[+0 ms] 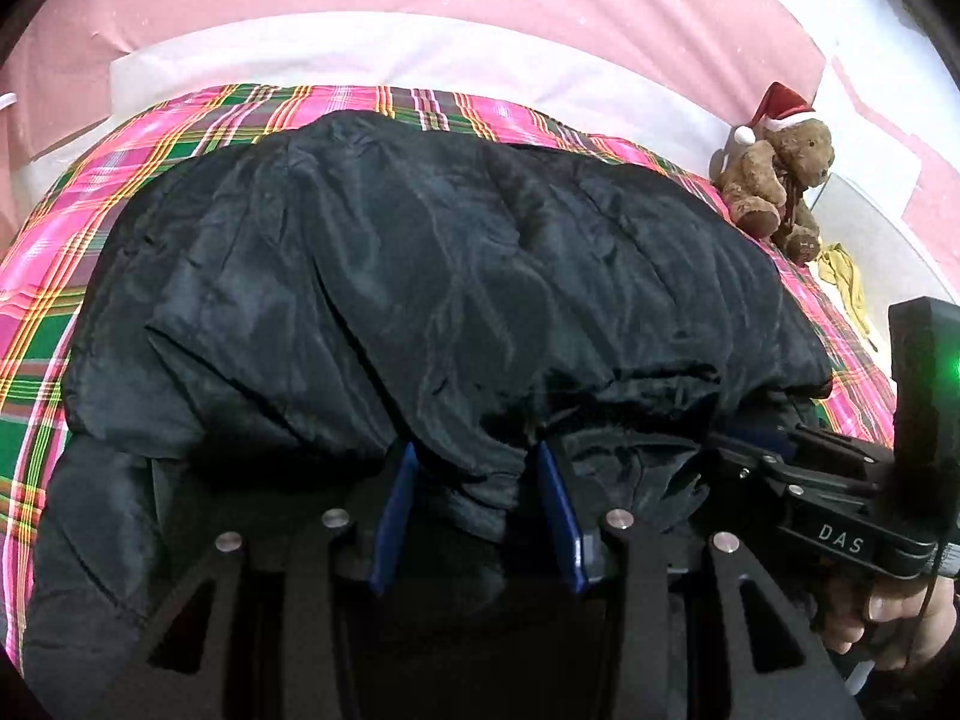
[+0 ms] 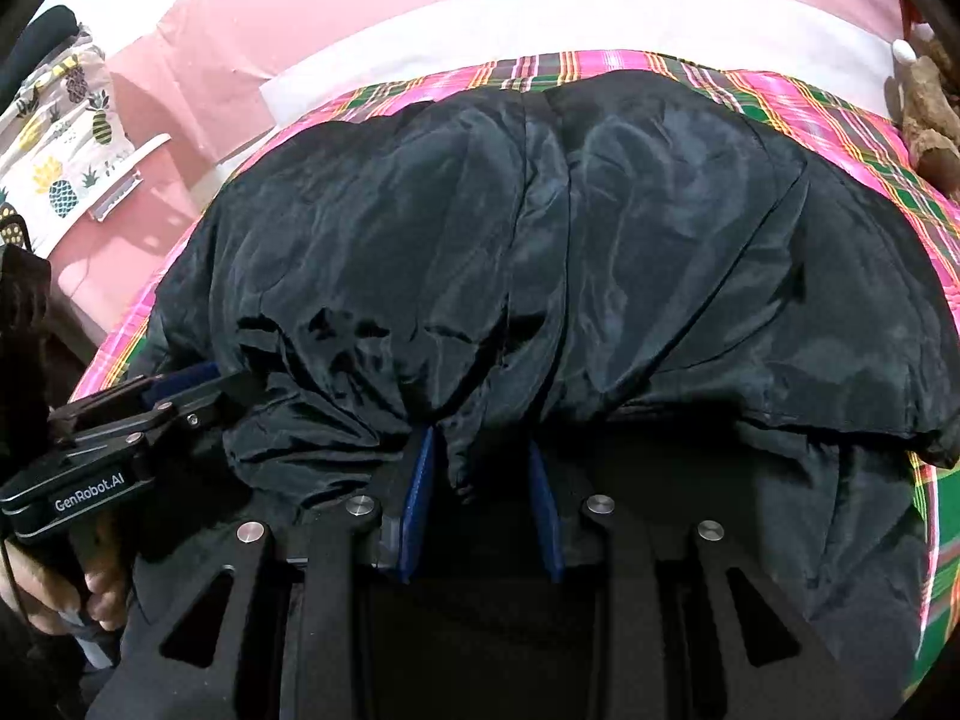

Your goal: Fold large clothes

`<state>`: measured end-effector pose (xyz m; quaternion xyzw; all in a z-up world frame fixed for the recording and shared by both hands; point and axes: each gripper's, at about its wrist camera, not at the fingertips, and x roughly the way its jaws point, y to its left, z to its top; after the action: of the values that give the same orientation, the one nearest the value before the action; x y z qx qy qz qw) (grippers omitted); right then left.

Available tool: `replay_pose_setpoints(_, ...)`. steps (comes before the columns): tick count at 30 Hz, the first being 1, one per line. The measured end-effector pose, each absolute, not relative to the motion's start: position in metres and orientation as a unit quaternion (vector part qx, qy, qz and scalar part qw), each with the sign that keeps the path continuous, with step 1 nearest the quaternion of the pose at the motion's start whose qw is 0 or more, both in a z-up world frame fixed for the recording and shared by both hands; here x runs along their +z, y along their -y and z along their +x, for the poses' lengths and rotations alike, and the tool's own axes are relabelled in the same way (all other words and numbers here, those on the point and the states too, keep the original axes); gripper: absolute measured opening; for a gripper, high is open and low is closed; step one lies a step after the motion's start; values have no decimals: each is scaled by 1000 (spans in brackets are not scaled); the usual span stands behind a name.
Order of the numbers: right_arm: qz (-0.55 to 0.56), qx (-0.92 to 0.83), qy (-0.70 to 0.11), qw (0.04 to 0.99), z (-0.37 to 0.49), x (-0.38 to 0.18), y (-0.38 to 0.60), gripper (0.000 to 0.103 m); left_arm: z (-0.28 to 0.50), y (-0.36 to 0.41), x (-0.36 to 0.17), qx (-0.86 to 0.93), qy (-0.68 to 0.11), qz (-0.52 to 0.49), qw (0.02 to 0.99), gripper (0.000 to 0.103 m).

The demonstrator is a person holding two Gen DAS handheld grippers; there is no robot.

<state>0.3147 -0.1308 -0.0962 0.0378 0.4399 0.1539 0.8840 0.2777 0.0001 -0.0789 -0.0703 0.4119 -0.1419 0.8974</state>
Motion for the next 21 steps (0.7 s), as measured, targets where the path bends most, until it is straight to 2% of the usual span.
replay_pose_setpoints(13,37,148,-432,889,272,-70,135,33,239,7,-53,-123,-395,-47,909,44)
replay_pose_setpoints(21,53,143,-417,896,222,-53,145,39,190,2,-40,-110,-390,-59,912,44)
